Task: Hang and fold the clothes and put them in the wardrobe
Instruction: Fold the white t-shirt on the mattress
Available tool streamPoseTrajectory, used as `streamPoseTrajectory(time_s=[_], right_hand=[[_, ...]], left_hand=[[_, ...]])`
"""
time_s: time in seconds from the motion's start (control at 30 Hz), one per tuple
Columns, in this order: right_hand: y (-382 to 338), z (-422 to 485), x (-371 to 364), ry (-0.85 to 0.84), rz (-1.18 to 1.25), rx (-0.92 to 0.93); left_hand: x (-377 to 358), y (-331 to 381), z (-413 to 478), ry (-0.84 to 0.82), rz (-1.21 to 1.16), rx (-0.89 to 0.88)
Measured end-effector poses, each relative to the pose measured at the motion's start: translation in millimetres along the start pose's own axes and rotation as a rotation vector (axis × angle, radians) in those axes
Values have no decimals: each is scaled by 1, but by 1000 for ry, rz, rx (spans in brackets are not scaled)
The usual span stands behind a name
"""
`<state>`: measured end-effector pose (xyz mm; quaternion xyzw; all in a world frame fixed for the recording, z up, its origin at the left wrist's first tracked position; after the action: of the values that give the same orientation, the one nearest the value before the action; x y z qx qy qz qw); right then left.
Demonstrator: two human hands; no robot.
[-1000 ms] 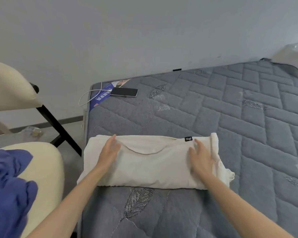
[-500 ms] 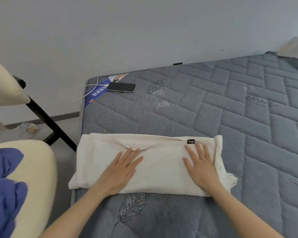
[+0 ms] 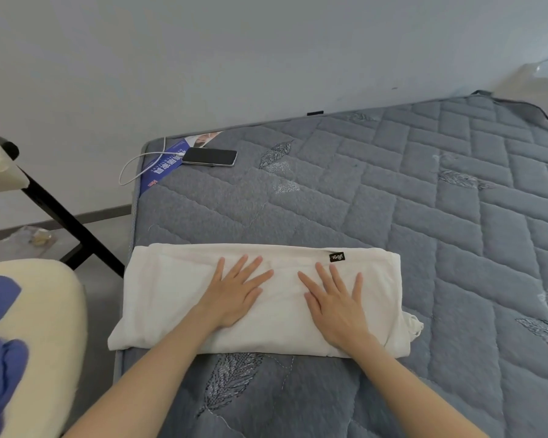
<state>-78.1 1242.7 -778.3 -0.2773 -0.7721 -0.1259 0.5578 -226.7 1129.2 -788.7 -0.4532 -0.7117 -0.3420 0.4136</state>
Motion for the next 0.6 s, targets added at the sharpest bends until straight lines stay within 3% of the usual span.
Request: streamPoseTrajectory(time_s=[0.23,0.33,0.43,0.6], right_hand=[[3,4,-7,13,44,-128],[-38,11,3,94,50,-18],[-91,17,-4,90,89,113],[-107,20,-29,9,53,123]], left_hand=[[4,-25,-16,184,-220,284],[2,-8,-35,285,-247,262],[-17,-17,-56,299,-228,354],[-25,-59,-76,309,-227,437]])
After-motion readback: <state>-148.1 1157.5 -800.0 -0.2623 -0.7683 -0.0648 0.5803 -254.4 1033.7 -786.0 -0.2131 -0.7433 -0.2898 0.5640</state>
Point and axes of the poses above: each hand's wrist, its own z-axis towards the middle knuckle, its own x-axis out of the back of the hand, y = z × x, the point moved 8 cm from there along z, towards the middle knuckle, and after that the axes turned 15 degrees about -y, right-handed, at the moved point
